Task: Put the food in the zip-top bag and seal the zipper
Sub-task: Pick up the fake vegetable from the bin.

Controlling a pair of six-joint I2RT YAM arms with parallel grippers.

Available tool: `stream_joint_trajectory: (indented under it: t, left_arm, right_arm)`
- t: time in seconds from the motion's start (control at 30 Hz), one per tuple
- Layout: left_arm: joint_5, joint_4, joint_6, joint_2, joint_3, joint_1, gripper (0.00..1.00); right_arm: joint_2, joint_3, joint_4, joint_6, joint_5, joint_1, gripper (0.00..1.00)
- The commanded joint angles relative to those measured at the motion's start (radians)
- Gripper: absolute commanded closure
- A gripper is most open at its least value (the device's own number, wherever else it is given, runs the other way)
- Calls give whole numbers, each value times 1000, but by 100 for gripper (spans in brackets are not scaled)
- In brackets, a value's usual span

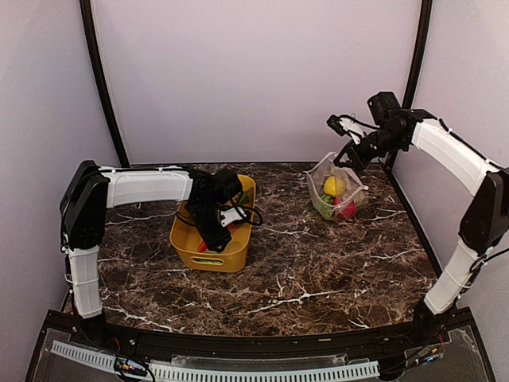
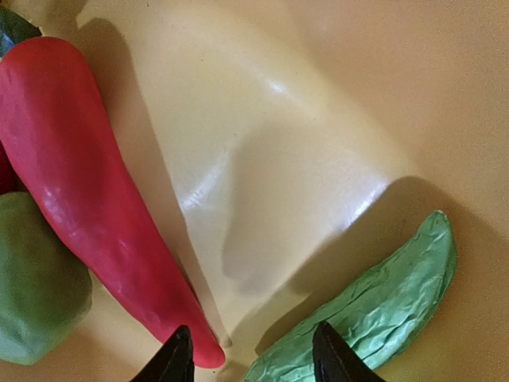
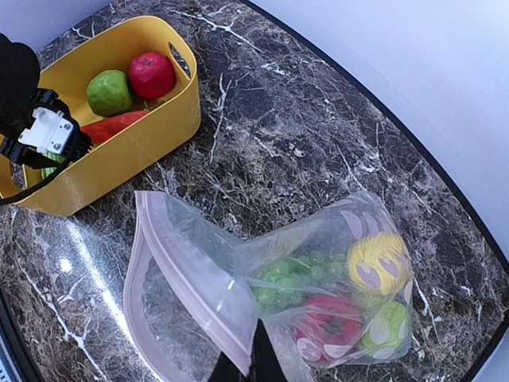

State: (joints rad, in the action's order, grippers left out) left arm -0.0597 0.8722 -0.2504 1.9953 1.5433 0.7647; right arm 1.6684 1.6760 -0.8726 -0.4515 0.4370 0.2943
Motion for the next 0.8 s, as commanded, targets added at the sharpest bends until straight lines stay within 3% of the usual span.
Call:
stream_joint_trajectory:
  t: [0.0, 0.13, 0.33, 0.53, 0.77]
  left_arm:
    - [2, 39, 27, 1, 100, -12, 50]
    - [68, 101, 19, -29, 155, -11, 49]
    - [211, 51, -149, -101, 0, -12, 47]
    - [340, 123, -205, -94, 17, -11, 48]
    - [264, 108, -228, -48, -20, -10, 50]
  right_arm:
    - [23, 62, -40, -12, -36, -6, 100]
    - [32, 115, -65, -21, 0, -30, 100]
    - [-23, 36, 0, -14, 18, -32, 100]
    - [-78, 18, 5, -15, 28, -34, 100]
    - [-102, 8, 4, 8, 72, -32, 100]
